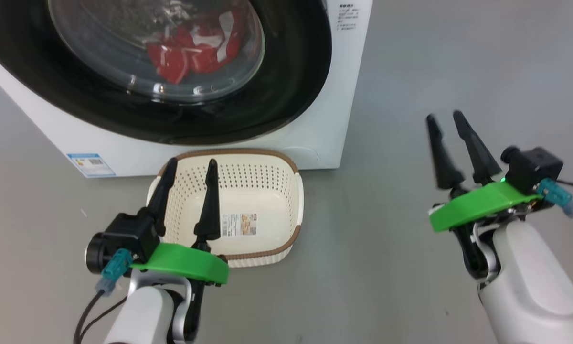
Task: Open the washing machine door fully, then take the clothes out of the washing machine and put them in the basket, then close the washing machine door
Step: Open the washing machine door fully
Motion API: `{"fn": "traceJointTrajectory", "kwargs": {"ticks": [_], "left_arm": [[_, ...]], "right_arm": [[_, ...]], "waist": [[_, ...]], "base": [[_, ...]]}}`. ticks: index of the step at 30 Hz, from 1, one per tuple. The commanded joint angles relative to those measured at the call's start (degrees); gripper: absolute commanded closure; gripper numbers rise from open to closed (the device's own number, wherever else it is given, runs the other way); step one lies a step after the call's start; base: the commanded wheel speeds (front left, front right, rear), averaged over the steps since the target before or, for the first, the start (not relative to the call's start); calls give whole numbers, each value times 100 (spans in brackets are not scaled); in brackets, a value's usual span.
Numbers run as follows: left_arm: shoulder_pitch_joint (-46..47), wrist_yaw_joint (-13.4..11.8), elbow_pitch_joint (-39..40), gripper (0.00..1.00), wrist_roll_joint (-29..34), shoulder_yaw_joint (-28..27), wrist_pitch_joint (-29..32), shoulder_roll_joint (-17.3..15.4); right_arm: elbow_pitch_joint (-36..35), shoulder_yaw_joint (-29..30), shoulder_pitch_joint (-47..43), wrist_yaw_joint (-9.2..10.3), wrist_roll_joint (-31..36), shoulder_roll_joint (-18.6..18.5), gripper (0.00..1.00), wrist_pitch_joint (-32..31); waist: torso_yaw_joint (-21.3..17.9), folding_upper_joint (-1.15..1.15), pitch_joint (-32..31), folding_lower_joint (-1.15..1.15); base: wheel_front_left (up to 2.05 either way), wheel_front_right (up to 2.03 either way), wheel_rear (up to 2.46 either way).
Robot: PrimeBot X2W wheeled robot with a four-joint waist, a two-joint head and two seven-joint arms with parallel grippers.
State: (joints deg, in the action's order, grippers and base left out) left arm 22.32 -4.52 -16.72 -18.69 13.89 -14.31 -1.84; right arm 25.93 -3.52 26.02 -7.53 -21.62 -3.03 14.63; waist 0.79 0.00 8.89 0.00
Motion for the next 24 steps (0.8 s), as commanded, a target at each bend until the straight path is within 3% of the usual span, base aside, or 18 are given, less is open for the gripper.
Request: {"fn": "traceJointTrajectory", "kwargs": {"ticks": [1, 10, 24], "left_arm": [[216, -18, 222, 0, 14, -135, -69, -104], [367, -37, 476, 0, -4, -34, -69, -104], [589, -84, 1044, 0, 164, 25, -69, -108]], "right_arm": [[-143, -72, 278, 4, 33, 15, 100, 37], [-42, -54, 861, 4, -481, 15, 100, 37], [522, -241, 1995, 4, -2449, 15, 100, -50]], "waist": [[52, 0, 164, 0], [153, 0, 584, 0], [283, 0, 1282, 0]], "base": [[0, 0, 0], [0, 0, 0], [0, 0, 0]]}}
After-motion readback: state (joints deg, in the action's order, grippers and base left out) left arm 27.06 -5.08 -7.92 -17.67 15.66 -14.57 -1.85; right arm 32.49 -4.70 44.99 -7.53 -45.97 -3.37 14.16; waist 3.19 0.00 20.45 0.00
